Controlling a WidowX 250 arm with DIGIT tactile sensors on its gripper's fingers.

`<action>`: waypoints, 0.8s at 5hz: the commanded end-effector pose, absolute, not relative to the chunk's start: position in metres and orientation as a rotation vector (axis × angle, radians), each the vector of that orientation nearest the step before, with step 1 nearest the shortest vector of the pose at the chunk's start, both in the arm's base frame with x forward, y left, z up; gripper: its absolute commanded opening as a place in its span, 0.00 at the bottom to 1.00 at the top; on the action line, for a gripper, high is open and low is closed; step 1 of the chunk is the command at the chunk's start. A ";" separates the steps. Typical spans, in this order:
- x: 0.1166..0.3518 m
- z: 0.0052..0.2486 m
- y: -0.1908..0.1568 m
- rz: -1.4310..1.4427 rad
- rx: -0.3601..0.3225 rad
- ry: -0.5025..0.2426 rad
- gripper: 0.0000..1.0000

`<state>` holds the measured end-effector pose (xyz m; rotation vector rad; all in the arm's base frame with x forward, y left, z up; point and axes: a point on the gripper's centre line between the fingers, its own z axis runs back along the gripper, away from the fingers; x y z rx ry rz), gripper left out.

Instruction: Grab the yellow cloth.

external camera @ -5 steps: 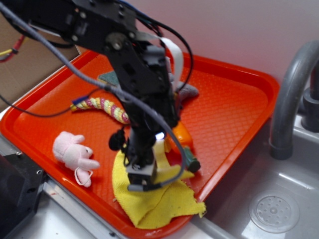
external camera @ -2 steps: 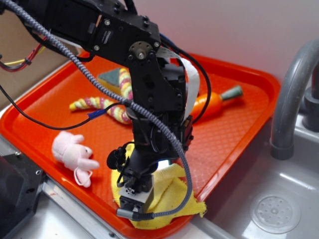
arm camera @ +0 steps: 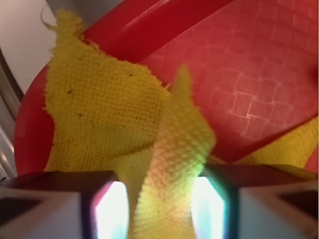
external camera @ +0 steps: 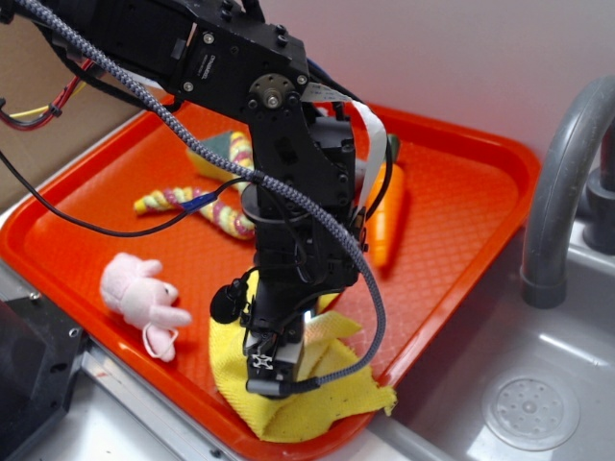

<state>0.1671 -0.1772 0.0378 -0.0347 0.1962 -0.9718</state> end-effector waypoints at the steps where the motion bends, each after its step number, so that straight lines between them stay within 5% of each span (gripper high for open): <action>1: 0.141 0.055 -0.176 -1.002 -0.042 0.093 0.00; 2: 0.141 0.062 -0.170 -0.959 -0.009 0.049 0.00; 4: 0.153 0.155 -0.094 -0.470 -0.079 -0.152 0.00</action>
